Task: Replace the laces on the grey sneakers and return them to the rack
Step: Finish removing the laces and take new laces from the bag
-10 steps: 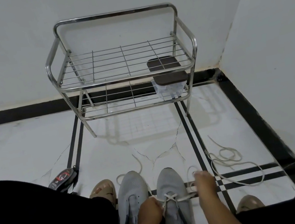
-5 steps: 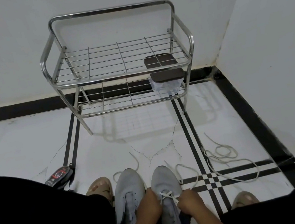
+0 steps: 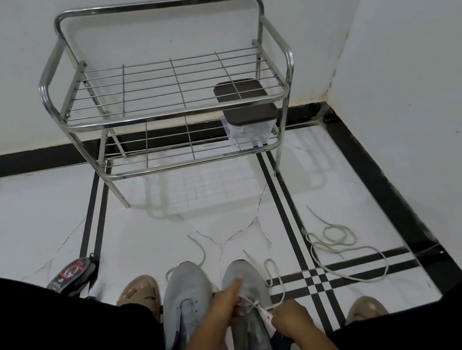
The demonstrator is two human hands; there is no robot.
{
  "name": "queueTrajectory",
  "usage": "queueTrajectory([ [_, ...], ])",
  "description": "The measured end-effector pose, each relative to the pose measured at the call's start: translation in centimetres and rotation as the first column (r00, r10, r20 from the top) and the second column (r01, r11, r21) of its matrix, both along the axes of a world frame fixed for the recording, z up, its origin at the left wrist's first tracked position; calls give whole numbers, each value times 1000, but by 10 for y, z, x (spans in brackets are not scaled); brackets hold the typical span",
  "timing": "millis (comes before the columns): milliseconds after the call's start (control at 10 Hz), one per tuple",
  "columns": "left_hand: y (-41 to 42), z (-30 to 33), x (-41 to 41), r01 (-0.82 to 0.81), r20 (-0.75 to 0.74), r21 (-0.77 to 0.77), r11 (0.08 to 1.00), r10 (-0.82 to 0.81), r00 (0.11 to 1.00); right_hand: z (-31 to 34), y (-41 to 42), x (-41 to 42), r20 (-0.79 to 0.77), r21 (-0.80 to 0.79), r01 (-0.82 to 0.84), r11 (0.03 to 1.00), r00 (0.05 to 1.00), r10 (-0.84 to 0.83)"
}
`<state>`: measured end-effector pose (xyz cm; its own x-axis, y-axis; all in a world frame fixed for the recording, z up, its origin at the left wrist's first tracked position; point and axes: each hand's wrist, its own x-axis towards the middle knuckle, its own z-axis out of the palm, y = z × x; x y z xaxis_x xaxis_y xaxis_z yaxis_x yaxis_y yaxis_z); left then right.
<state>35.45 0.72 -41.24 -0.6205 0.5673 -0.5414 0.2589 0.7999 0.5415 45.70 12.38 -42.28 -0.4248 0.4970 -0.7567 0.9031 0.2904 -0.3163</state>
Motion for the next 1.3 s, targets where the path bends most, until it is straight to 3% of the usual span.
queueTrajectory([
  [100,-5,-3,-8,-143,157,-92,985,156,975,-3,5,0,2,8,-24,1000,1000,24],
  [200,-7,-14,3,154,-227,-219,964,-204,952,-3,0,-4,-21,6,-97,995,995,97],
  [300,0,-15,14,203,-373,-198,959,-265,889,-5,-3,-3,-21,11,-126,992,992,126],
  [400,10,0,11,-307,-23,103,946,311,950,-3,-1,-1,-31,16,-122,992,992,122],
  [500,5,10,-11,-976,763,56,211,622,178,0,3,-4,-66,-3,-105,995,992,104],
  [600,-7,6,-21,-984,874,-160,-84,451,-181,4,4,-11,-106,-25,-90,996,991,87],
  [700,-3,4,-26,-766,426,36,642,684,592,2,0,-8,-96,-35,-109,993,990,105],
  [800,4,1,-14,10,-10,-136,991,-11,1000,0,-3,-2,-50,-25,-128,992,991,126],
  [900,1,-9,9,254,-143,-320,913,-311,939,1,-6,-3,-39,24,-162,986,986,163],
  [1000,-2,-14,25,172,-223,-271,947,-236,946,2,-8,-5,-38,46,-192,980,980,194],
  [1100,-1,-1,9,-635,178,107,765,614,769,2,-5,-2,-39,37,-176,984,983,178],
  [1200,-12,16,-43,-945,787,-23,-327,577,-219,1,1,0,-49,31,-121,992,991,122],
  [1300,-21,24,-71,-998,645,39,-48,764,-11,-1,2,-3,-37,31,-131,991,991,132],
])
